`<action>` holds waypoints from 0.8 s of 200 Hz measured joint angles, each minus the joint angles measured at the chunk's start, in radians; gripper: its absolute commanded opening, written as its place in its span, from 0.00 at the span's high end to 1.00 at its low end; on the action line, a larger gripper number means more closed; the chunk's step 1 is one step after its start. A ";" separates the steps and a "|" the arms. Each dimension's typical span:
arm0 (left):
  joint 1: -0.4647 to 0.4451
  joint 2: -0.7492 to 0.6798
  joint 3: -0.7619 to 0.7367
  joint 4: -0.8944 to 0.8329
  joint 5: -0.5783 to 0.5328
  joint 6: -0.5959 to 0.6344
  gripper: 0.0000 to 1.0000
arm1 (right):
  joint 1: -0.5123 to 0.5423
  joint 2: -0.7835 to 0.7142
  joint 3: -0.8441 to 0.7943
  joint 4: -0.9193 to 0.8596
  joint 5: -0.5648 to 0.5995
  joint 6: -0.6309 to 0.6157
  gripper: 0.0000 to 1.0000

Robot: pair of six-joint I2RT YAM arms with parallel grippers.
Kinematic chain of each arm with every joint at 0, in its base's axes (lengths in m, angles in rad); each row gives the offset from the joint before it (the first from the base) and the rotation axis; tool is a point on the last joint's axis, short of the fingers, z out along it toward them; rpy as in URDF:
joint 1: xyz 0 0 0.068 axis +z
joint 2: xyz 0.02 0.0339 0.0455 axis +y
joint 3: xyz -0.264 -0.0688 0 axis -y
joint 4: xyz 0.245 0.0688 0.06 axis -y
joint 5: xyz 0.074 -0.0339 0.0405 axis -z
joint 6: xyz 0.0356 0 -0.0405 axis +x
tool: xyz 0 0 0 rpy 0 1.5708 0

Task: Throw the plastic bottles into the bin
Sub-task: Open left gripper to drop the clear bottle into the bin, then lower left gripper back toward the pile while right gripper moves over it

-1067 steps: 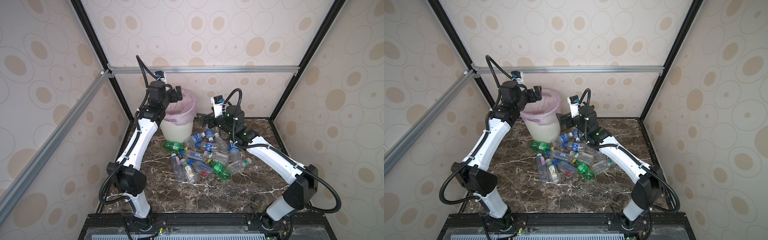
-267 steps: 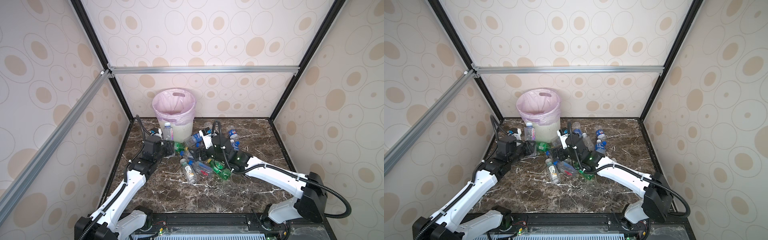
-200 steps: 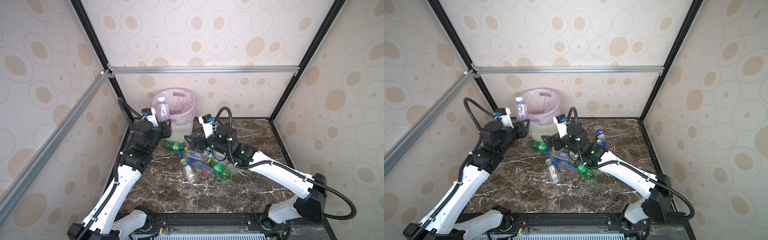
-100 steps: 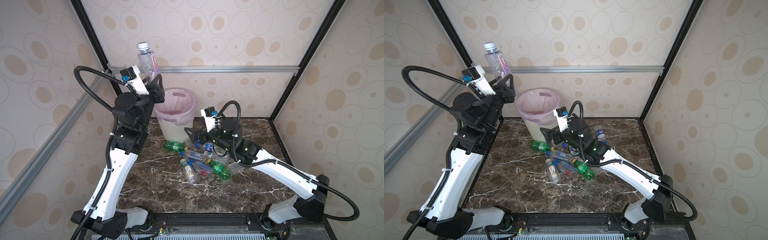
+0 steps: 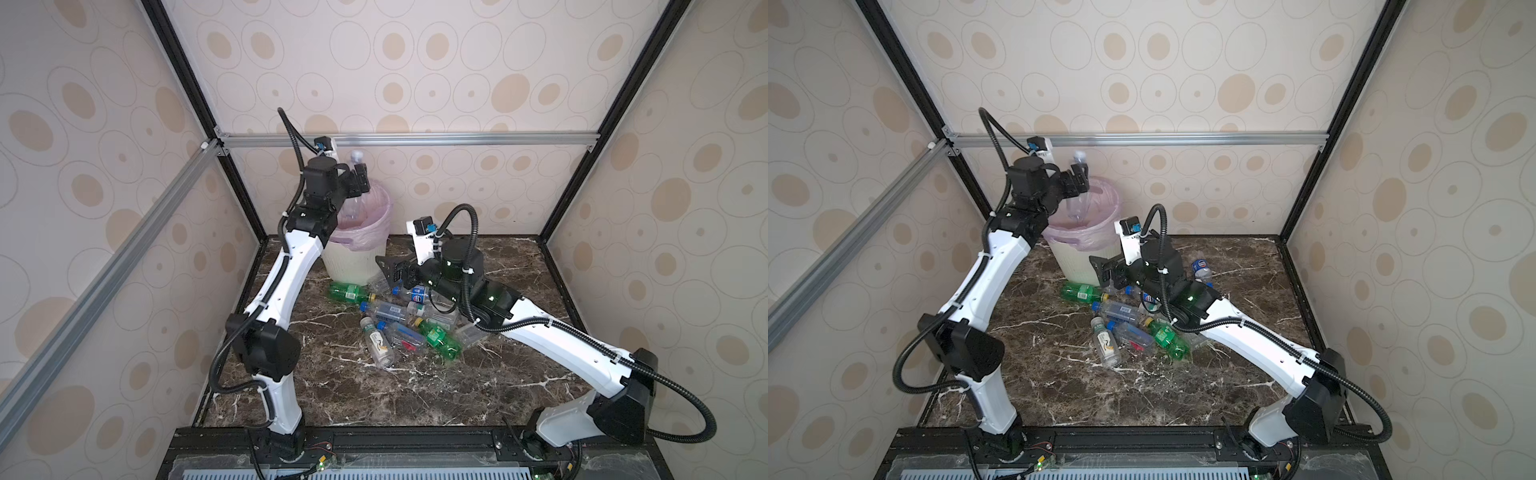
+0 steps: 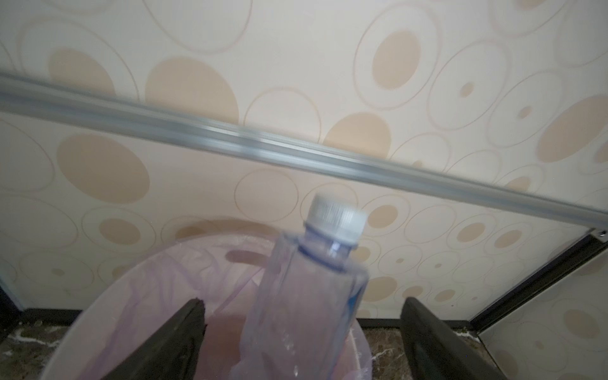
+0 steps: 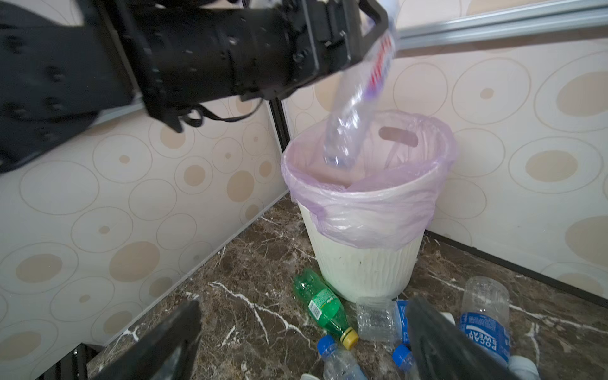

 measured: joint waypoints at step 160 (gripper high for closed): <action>0.007 -0.209 -0.163 -0.041 0.077 -0.054 0.01 | -0.040 -0.055 -0.037 -0.035 0.029 0.066 0.00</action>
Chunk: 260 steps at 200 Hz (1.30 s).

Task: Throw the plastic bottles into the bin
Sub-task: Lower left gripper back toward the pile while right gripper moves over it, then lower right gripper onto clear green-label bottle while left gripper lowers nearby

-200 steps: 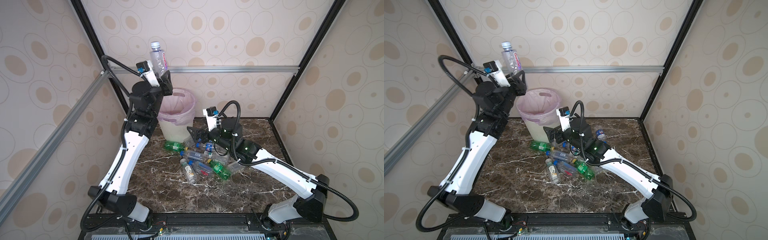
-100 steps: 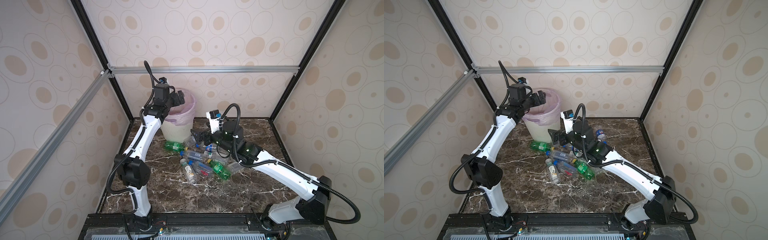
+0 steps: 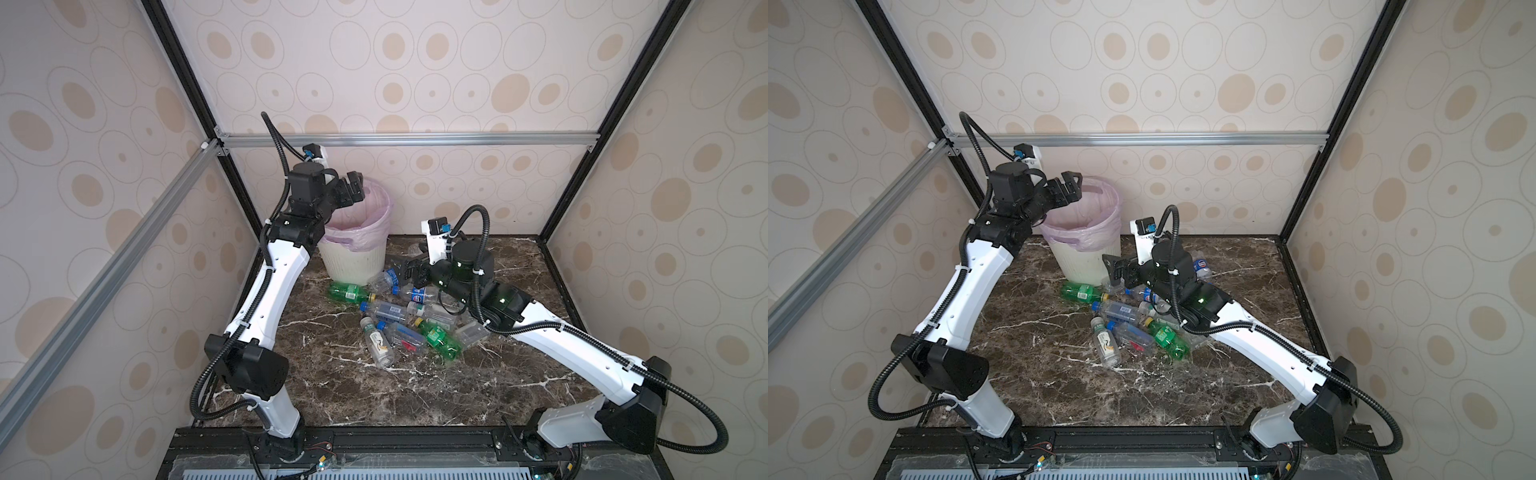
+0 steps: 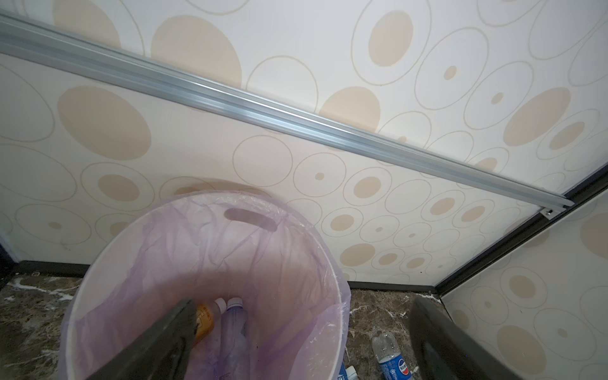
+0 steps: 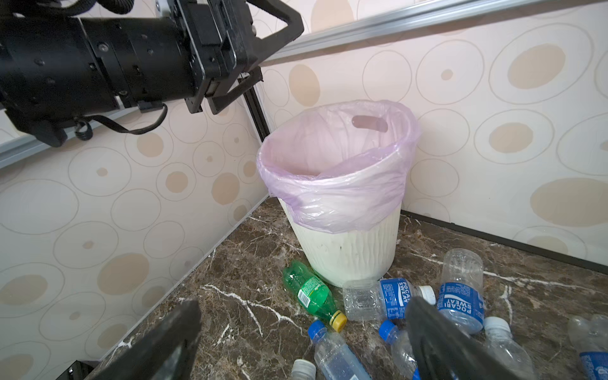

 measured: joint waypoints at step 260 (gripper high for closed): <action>-0.211 -0.444 -0.837 0.181 0.157 -0.194 0.01 | -0.081 -0.230 -0.187 -0.483 0.226 0.235 0.00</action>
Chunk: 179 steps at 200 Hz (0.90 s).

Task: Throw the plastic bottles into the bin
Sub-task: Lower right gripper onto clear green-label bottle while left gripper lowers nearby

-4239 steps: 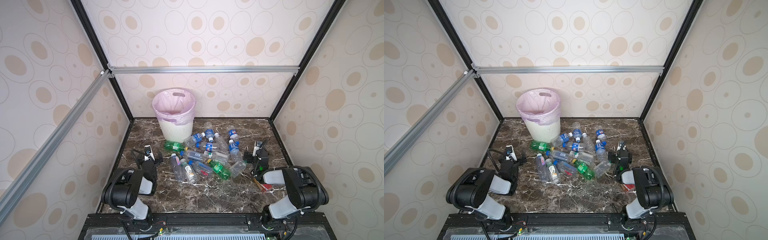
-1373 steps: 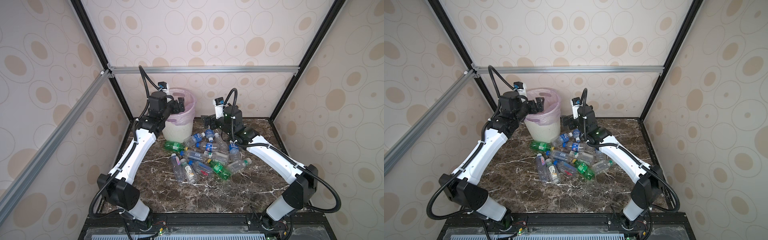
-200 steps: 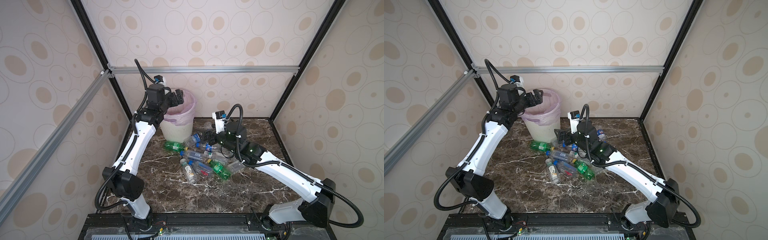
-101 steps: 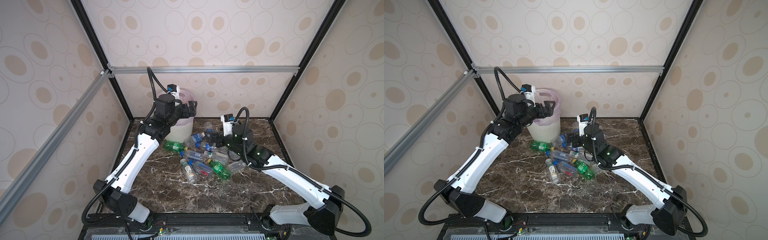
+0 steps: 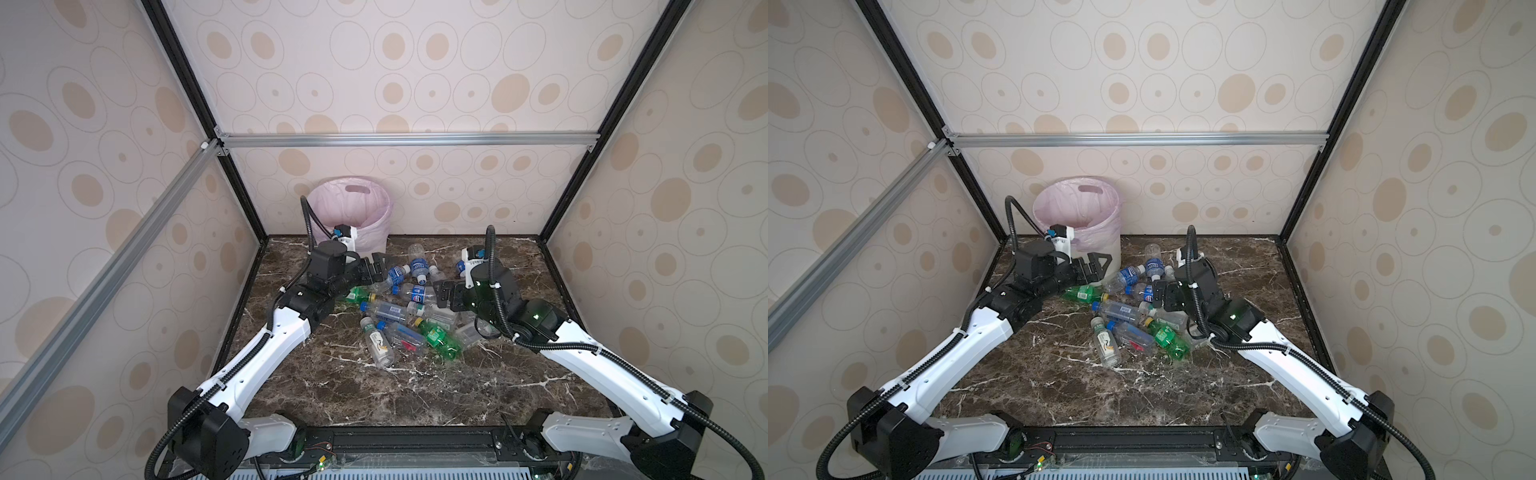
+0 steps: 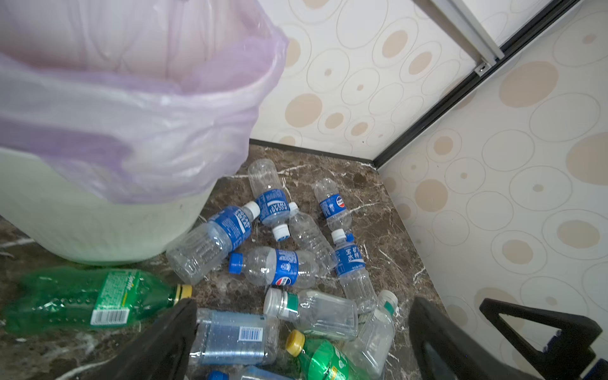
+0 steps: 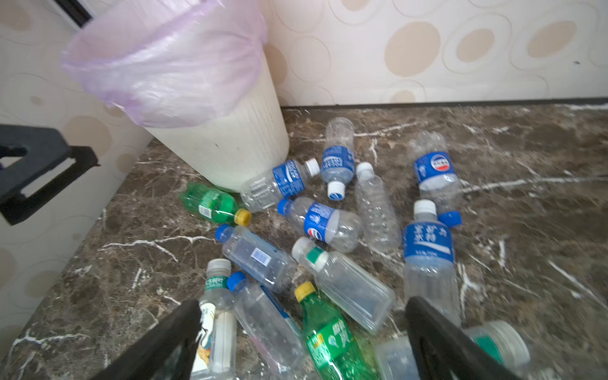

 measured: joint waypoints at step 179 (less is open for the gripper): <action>-0.379 0.150 -0.085 0.145 -0.177 -0.192 0.01 | -0.360 -0.042 -0.351 0.003 -0.240 0.352 0.00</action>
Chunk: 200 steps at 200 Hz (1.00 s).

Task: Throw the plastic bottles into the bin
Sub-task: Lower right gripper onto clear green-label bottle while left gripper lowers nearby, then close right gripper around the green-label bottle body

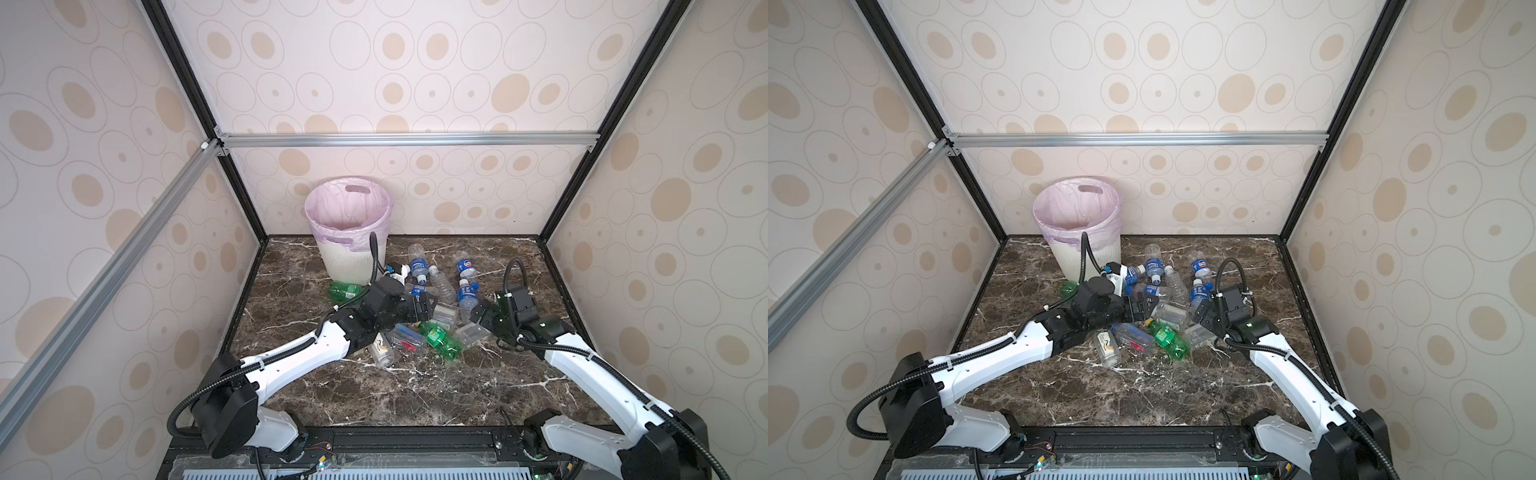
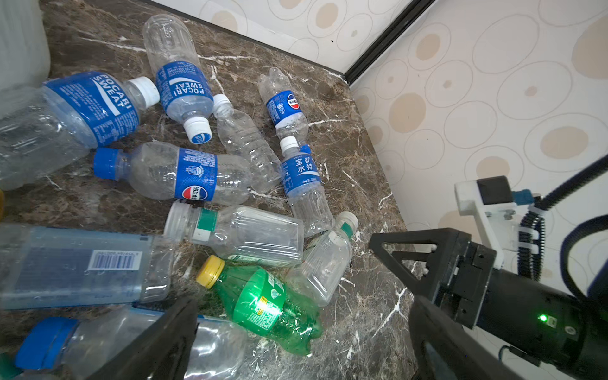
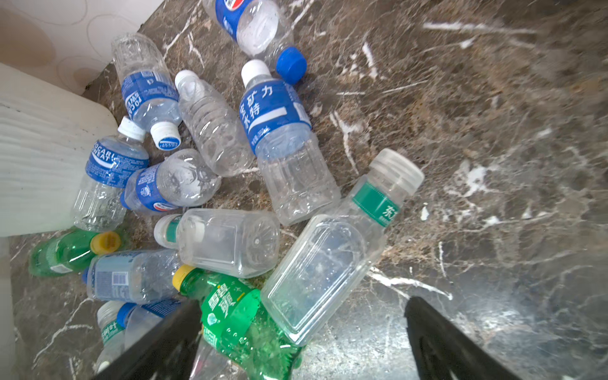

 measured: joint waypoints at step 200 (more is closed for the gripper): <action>0.037 0.011 -0.093 0.062 0.109 -0.010 0.01 | 0.005 0.200 -0.077 0.079 -0.038 0.117 0.08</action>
